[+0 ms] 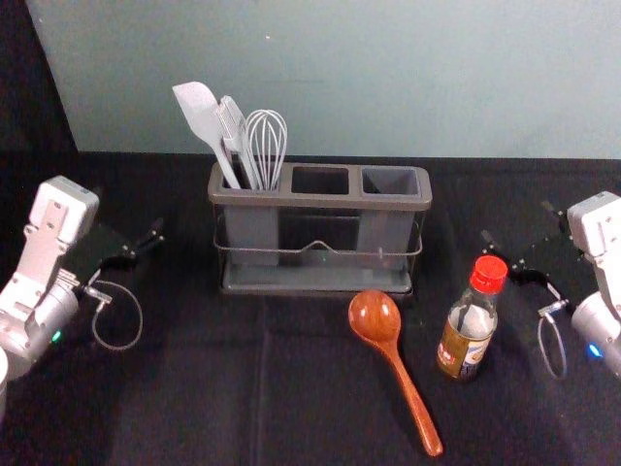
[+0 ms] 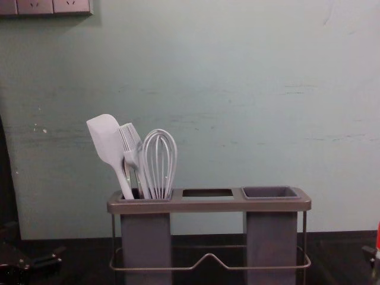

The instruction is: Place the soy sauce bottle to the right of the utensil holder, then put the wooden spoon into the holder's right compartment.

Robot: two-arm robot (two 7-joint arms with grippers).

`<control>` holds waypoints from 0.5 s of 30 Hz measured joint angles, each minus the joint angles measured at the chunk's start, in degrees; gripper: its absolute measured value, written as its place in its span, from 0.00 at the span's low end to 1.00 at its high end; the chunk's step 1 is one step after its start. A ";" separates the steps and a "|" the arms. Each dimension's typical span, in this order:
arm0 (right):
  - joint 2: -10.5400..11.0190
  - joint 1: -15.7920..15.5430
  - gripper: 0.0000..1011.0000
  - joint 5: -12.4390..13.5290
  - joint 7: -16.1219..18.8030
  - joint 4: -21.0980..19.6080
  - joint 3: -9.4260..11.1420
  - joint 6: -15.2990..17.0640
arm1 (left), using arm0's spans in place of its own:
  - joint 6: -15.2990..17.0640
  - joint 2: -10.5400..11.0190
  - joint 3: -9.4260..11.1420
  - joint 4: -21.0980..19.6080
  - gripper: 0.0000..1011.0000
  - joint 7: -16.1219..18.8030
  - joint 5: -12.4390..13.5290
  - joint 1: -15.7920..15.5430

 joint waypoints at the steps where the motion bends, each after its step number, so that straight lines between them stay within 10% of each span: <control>1: 0.00 0.00 0.99 0.00 0.00 0.00 0.00 0.00 | 0.00 0.00 0.00 0.00 0.99 0.00 0.00 0.00; 15: 0.00 0.00 0.99 0.00 0.00 0.00 0.00 0.00 | 0.00 0.00 0.00 0.00 0.99 0.00 0.00 0.00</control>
